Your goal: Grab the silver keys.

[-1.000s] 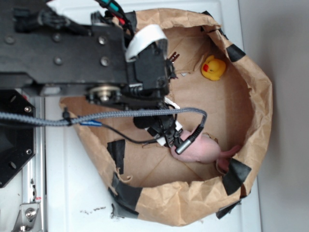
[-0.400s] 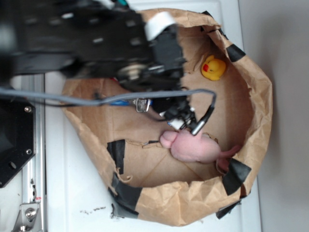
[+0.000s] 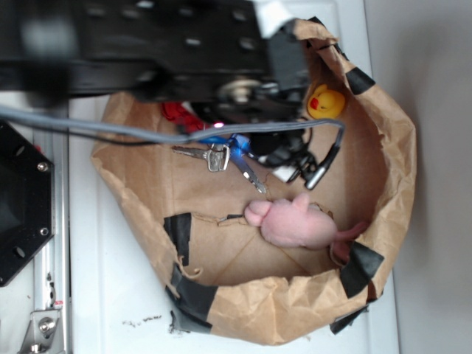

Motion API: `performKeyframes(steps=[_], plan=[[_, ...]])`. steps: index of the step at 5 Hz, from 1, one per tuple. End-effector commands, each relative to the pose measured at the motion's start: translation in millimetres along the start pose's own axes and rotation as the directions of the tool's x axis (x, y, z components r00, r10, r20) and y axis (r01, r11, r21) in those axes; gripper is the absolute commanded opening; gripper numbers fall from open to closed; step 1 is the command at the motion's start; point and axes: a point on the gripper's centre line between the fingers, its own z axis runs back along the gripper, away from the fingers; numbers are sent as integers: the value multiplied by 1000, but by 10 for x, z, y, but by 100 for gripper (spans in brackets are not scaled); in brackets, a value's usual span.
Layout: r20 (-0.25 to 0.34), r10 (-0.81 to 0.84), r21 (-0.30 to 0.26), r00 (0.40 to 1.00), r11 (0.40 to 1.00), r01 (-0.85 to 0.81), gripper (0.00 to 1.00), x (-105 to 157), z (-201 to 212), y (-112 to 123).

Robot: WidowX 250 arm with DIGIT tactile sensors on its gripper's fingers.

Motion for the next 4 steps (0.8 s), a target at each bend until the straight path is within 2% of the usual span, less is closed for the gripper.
performKeyframes(steps=[1,2,4], plan=[[39,49,15,998,999,-50,100,111,-79,270],[22,37,7,999,999,-37,100,40,-136,399],[14,23,-12,1000,1000,-23,100,27,-196,393]])
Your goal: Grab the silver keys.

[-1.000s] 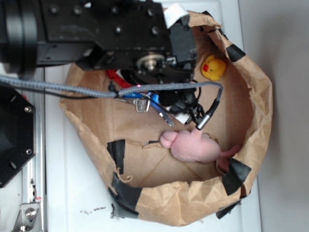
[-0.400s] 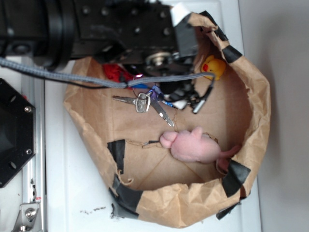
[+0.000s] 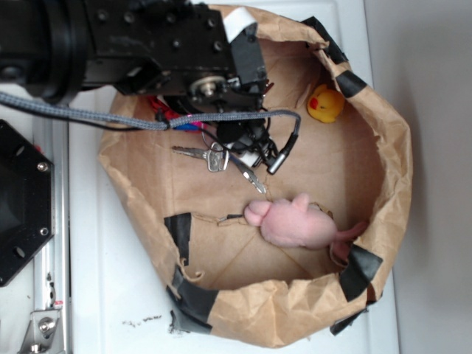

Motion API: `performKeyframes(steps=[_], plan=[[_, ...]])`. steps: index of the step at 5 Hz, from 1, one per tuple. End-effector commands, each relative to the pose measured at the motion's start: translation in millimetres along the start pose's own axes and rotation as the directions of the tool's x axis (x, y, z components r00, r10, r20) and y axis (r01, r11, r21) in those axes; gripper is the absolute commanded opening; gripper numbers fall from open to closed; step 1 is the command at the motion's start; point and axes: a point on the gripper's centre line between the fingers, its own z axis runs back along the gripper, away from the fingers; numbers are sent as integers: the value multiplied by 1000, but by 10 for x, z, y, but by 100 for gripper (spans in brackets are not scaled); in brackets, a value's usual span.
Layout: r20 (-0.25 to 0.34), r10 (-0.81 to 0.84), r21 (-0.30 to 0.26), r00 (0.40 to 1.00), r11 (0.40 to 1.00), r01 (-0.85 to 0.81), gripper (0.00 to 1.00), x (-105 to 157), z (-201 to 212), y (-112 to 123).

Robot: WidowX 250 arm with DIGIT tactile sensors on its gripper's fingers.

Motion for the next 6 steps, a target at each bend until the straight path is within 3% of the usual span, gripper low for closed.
performKeyframes(steps=[1,5,6], plan=[[27,32,-33,999,999,-31,100,113,55,65],[44,-34,-32,998,999,35,100,272,-270,157],[45,-21,-75,999,997,24,0,244,-183,157]])
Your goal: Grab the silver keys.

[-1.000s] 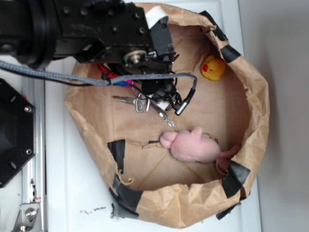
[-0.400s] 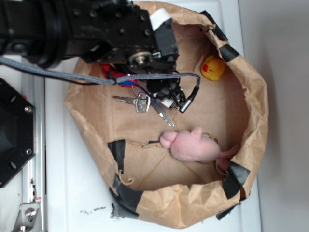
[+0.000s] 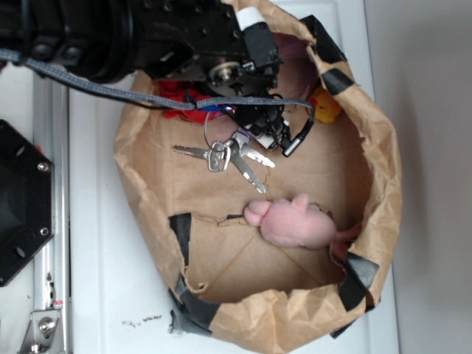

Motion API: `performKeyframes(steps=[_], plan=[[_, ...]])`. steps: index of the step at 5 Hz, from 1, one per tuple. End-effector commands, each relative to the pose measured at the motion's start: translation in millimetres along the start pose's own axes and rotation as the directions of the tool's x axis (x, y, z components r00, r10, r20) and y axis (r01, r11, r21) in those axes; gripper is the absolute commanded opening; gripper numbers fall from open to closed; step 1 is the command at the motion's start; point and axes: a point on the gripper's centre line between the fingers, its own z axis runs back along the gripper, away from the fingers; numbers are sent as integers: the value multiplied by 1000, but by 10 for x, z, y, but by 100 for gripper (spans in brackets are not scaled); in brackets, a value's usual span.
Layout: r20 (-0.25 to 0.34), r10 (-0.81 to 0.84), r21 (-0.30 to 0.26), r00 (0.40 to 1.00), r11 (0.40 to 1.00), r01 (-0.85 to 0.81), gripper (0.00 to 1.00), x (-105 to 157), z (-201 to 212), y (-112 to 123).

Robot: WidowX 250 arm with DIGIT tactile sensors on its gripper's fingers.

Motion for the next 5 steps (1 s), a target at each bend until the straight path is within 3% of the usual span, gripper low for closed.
performKeyframes(steps=[1,5], plan=[[-2,46,-54,999,997,-46,0,-8,156,149],[-11,60,-94,998,994,-61,0,-135,288,321]])
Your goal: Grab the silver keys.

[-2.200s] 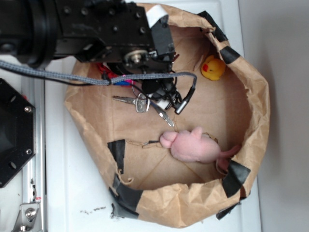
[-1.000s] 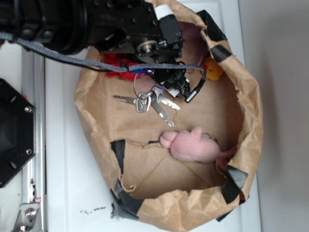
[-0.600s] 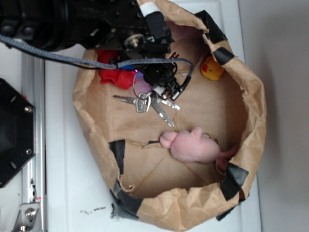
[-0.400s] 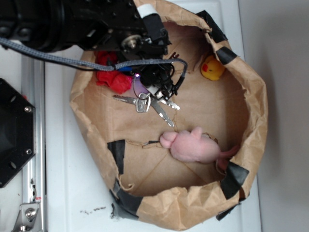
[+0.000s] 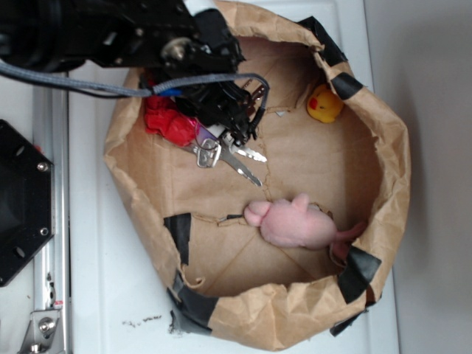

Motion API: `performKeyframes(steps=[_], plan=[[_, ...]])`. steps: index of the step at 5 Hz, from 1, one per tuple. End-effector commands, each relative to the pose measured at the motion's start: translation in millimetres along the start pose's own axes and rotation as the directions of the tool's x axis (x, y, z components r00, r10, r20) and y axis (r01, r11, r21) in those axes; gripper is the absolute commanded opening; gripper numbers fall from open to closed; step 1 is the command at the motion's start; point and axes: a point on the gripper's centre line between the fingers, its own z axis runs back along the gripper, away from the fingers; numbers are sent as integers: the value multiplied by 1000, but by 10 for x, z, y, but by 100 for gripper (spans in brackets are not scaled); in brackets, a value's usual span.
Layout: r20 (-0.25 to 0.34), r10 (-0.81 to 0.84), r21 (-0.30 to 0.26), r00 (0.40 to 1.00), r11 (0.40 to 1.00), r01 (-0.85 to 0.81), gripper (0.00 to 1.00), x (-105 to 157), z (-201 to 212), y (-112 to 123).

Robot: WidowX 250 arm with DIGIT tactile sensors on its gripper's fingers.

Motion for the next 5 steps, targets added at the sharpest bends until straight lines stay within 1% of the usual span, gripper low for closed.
performKeyframes(steps=[1,2,3,4,5], plan=[[28,19,-13,999,1000,-19,0,123,146,47],[16,4,-22,1000,1000,-4,0,120,281,37],[-5,-21,-42,1000,999,21,0,156,529,-223],[-23,-97,-281,995,956,86,0,-70,1062,-330],[-73,-69,-240,995,969,50,0,-32,1385,-403]])
